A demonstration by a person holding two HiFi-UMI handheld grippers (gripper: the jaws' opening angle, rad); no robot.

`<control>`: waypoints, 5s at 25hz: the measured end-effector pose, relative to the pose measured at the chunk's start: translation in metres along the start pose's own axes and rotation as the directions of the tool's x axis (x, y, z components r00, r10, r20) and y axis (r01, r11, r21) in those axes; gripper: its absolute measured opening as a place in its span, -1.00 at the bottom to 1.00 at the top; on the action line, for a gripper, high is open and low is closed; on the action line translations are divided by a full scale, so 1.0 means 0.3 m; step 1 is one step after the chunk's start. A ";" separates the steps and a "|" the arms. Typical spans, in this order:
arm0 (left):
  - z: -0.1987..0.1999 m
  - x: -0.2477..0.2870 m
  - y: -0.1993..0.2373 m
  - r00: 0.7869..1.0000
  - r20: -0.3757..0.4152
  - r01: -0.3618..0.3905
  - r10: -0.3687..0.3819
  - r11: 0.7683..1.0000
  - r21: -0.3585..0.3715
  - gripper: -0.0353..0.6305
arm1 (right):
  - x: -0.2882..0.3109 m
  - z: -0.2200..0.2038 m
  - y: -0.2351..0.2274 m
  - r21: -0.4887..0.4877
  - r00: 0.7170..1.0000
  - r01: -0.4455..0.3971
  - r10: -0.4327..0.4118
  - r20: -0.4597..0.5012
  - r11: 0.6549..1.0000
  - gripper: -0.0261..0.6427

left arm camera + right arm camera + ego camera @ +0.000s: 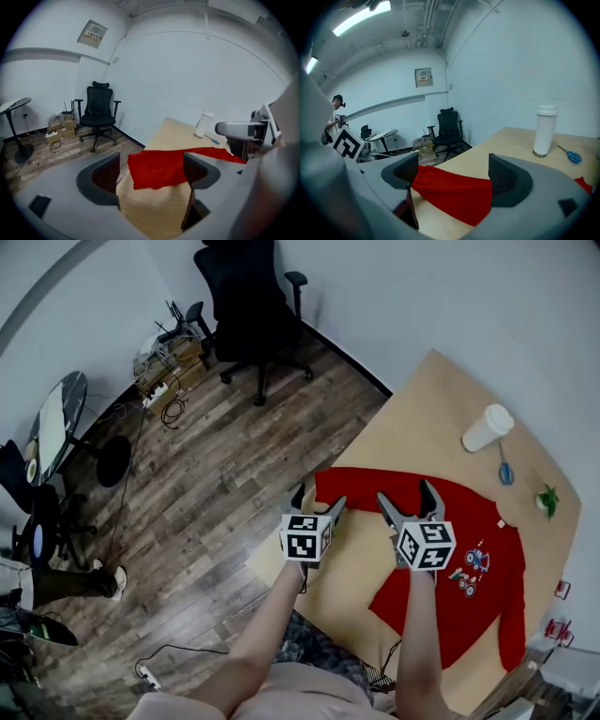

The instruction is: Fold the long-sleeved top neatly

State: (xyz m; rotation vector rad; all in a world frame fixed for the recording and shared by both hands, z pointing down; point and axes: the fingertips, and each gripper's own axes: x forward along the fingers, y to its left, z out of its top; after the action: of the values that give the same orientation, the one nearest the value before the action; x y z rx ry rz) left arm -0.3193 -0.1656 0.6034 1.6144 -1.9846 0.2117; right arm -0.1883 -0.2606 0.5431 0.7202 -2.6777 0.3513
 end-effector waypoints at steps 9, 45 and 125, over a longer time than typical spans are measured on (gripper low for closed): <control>-0.115 0.111 0.031 0.990 -0.118 -0.077 0.072 0.997 -0.032 0.17 | 0.114 -0.130 -0.035 0.054 0.995 0.005 0.001 -0.102 0.999 0.44; -0.178 0.100 0.039 0.977 -0.204 -0.103 0.070 0.983 -0.154 -0.68 | -0.015 -0.173 -0.110 0.065 0.991 0.098 -0.091 -0.100 0.993 0.40; -0.642 0.105 -2.007 0.714 -0.475 0.700 -0.514 0.522 0.488 -0.70 | -1.664 -0.753 -0.935 0.434 0.662 0.712 -0.733 -0.156 0.552 0.38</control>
State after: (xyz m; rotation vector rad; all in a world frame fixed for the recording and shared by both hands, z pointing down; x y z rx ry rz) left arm 0.3052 -0.2604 0.6436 2.4622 -1.0254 0.8587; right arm 0.4225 -0.2059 0.5959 1.9091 -2.0469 0.7471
